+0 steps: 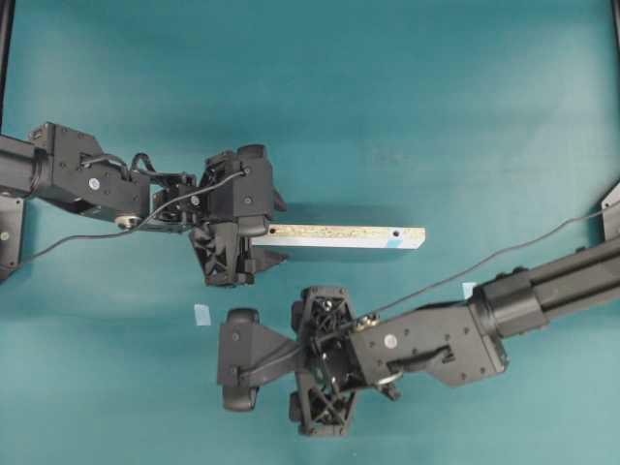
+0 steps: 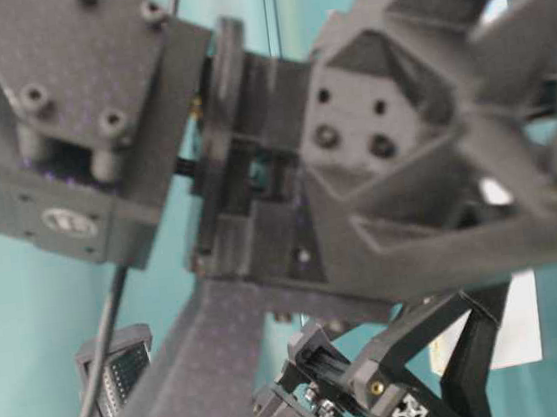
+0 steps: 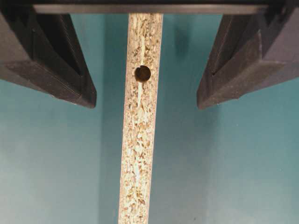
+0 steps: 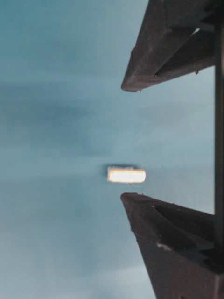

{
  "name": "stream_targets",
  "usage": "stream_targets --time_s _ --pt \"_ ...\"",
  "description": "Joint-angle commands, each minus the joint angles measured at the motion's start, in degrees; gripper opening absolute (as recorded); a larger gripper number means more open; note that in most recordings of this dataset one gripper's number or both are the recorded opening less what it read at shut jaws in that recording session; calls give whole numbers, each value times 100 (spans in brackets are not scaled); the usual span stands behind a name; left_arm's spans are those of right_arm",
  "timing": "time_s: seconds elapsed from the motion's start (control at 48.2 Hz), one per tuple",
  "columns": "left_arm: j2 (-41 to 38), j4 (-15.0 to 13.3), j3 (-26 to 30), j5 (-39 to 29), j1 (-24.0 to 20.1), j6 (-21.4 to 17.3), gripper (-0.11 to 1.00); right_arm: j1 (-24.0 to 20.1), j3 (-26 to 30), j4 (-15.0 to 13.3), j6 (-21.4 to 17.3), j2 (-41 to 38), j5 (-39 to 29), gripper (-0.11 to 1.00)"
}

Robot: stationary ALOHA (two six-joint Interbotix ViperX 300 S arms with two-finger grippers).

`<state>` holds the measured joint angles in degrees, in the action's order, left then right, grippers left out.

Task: Insert the rod into the hole on the wooden board.
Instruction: 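Close the right gripper on the wooden dowel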

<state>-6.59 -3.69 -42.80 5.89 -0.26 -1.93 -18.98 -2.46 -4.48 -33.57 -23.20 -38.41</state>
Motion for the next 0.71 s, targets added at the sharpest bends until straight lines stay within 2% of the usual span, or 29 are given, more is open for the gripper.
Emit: stream_targets --time_s 0.0,0.685 --pt "79 9 79 35 -18 -35 100 -97 202 9 0 62 18 94" --pt "79 9 70 44 -18 -18 100 -105 308 0 -18 -290 88 94"
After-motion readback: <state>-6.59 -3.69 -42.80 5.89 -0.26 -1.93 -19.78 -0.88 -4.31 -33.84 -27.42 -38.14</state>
